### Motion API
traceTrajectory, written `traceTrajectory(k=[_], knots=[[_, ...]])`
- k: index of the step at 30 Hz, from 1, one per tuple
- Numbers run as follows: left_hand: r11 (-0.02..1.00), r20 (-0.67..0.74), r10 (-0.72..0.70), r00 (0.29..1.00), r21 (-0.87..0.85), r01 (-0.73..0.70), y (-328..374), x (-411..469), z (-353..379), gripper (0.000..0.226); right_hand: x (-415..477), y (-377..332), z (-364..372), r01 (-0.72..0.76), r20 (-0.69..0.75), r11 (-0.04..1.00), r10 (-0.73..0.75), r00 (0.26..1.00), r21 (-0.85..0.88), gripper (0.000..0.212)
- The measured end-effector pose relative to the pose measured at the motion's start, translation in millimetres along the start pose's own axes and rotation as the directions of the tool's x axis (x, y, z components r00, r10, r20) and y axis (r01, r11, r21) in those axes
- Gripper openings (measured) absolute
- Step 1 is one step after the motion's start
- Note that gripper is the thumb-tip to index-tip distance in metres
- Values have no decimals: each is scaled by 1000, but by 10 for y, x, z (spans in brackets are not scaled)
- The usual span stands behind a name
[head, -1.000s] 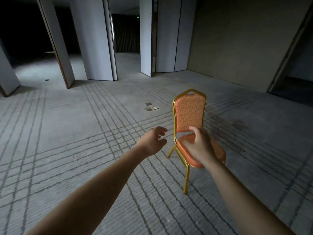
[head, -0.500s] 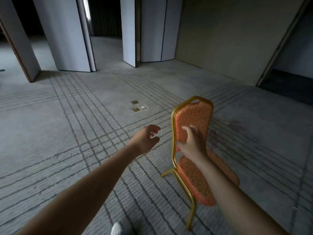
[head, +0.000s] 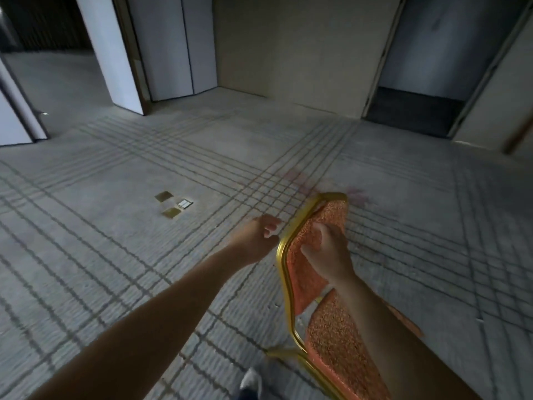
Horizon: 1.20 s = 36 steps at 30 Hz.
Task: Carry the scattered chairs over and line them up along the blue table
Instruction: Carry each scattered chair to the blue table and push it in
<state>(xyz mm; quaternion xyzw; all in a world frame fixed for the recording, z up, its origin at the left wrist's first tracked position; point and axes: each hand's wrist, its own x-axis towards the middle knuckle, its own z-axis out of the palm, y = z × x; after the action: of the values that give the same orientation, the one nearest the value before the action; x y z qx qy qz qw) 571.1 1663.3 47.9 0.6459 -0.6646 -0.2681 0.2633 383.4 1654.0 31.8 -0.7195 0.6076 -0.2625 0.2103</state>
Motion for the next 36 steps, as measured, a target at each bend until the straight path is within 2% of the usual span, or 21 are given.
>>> traceTrajectory(k=[1,6,9,12,15,17,19,21,24,27,28,30,32,34,36], knots=[[999,37,29,999,15,-30,-141,602,-24,40,535,97,206,-41,-33,999,41,999,-3,58],[989,141,145,979,8,-147,-172,1760,-81,42,1596,369,512,-208,-21,978,209,978,31,65],[986,227,162,960,10,-168,-151,2524,-87,41,2113,534,617,-288,-59,955,292,955,68,73],[982,254,187,949,-18,-189,-138,3065,29,41,2378,691,691,-367,-66,925,374,925,97,78],[968,368,246,897,-46,-247,-69,3426,274,38,2495,895,773,-433,-36,895,439,898,104,86],[953,472,300,829,-114,-280,2,3671,499,34,2543,990,802,-525,10,844,527,850,106,91],[925,574,373,729,-166,-342,65,3910,756,28,2579,1075,827,-605,14,784,609,793,134,94],[893,629,432,646,-201,-402,51,4131,991,29,2610,1100,831,-651,7,737,661,750,178,96],[800,658,529,536,-177,-573,20,4461,1370,32,2627,1069,830,-720,57,647,732,679,251,101],[715,746,563,356,-224,-662,8,4730,1644,36,2710,976,896,-810,67,521,829,555,270,104],[657,795,562,228,-263,-706,41,4786,1720,35,2723,881,959,-844,39,432,883,467,318,104],[603,803,575,156,-287,-744,-2,4827,1786,31,2708,813,1046,-860,18,392,907,420,326,104],[503,787,616,24,-369,-782,5,4884,1860,26,2733,675,1193,-875,-26,312,945,325,371,104],[397,785,617,-60,-376,-837,11,4923,1886,24,2782,556,1346,-862,-60,262,963,262,434,97],[329,778,618,-113,-387,-862,13,4899,1833,43,2817,464,1526,-863,-116,222,975,190,454,87]])
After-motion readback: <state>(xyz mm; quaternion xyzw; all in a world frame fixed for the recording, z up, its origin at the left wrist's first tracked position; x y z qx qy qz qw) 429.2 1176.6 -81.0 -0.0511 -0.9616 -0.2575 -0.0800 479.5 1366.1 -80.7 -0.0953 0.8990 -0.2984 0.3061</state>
